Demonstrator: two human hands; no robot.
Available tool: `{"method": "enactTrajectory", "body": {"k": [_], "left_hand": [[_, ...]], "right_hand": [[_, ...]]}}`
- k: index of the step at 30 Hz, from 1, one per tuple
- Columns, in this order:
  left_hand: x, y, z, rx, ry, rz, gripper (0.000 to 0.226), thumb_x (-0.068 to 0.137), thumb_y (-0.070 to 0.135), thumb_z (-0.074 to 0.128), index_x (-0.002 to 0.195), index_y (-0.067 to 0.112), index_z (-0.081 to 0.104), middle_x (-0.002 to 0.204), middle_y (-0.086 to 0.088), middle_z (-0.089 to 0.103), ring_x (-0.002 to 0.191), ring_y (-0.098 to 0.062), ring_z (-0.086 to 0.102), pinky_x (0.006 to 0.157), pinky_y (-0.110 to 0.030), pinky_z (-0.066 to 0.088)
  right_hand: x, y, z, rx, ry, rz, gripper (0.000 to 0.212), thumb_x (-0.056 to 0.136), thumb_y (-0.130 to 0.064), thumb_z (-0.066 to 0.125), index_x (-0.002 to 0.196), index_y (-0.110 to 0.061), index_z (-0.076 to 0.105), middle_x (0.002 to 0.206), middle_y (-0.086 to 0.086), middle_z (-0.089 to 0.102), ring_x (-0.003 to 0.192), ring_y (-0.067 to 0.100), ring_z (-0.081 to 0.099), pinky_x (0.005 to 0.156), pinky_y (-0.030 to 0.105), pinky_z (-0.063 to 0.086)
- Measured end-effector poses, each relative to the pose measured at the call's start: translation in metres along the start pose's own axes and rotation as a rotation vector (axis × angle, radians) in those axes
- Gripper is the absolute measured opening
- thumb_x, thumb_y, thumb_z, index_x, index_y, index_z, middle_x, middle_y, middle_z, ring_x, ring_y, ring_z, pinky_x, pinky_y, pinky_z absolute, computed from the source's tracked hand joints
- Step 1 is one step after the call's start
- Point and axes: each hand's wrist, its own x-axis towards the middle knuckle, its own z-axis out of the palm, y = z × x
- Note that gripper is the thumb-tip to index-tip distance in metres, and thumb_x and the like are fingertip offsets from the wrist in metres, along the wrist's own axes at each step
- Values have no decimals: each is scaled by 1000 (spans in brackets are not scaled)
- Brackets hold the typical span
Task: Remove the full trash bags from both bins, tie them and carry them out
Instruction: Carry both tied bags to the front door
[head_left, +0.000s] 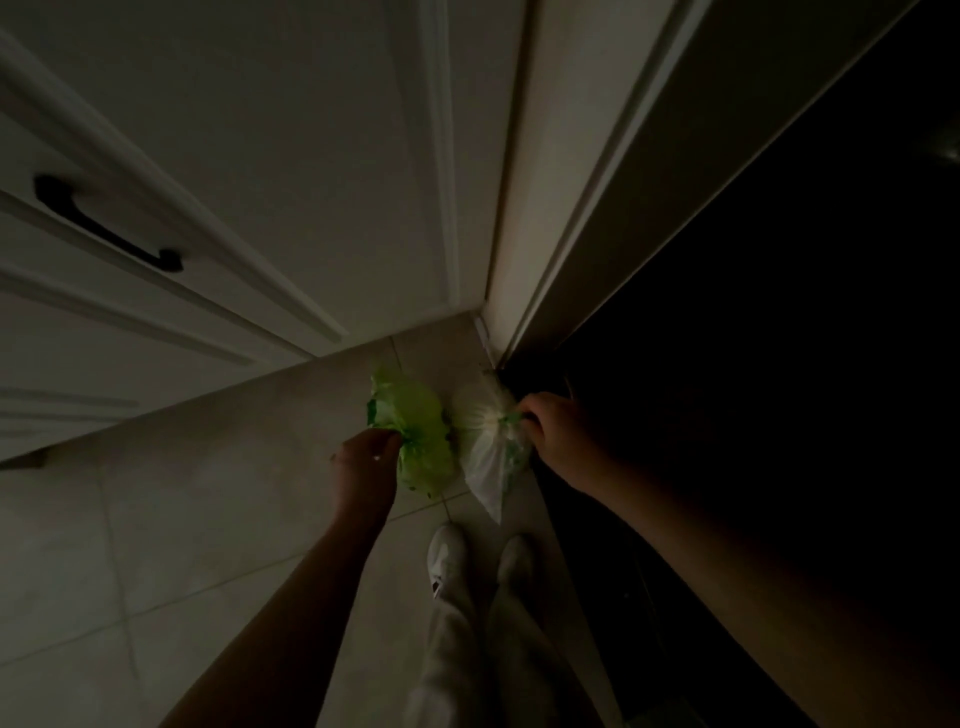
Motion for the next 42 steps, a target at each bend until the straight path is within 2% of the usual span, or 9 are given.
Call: {"method": "enactTrajectory", "body": {"k": [5,10,14,19,28,31,35,38,42], "left_hand": [[20,-1,24,38,-79,-14,16,87,14,64,96,5,74,90,-10,74,78,-18,64,63,-23,41],[43,11,48,3,-84,-67,15,87,12,62,92,4,74,84,-8,70,78,-22,64,57,-21,39],[63,32,65,-17,-57,-38,18,88,14,61,91,1,72,86,-16,71,74,-22,61,64,-26,39],[86,58,77,-37,-25,-7,21,88,16,61,96,2,74,94,-15,73,87,-29,67,74,-35,50],[133,100,100,-70,-50,46,18,84,17,64,91,4,75,91,-15,74,87,-27,69,83,-39,56],[145,117,105,-122,-46,70,17,85,14,63,90,2,75,91,-16,74,86,-27,69,83,-38,57],[152,128,108,-133,-15,113,18,87,14,61,93,2,74,93,-15,74,89,-25,69,83,-34,55],[150,120,113,-72,-82,139,19,87,16,61,96,5,74,96,-13,74,91,-24,68,85,-34,54],[142,109,123,-20,-146,162,19,85,16,64,97,6,74,94,-12,73,86,-21,66,76,-25,49]], "right_hand": [[27,52,-12,-78,-53,97,16,89,-4,52,100,-1,63,105,18,64,99,31,59,81,32,42],[56,83,-29,-102,39,127,15,89,-2,50,98,1,61,102,22,64,97,35,60,79,32,41],[75,102,-49,-126,89,140,15,91,-3,48,100,2,59,101,24,63,95,37,60,79,36,43],[89,115,-65,-163,157,195,19,93,-3,46,108,3,56,110,24,61,103,36,58,82,36,42],[118,124,-73,-220,204,147,18,94,-2,42,105,5,55,106,27,59,98,39,57,83,45,44],[123,126,-69,-241,173,131,15,93,-2,43,100,3,55,100,26,60,91,37,58,77,43,45],[121,126,-63,-284,159,94,13,90,-1,45,97,2,55,100,24,58,91,36,57,80,44,48],[119,126,-60,-291,150,96,13,89,0,45,96,3,56,100,24,58,92,36,57,81,45,47],[117,126,-56,-305,127,116,15,91,-1,44,98,4,57,102,23,58,94,35,57,80,40,44]]}}
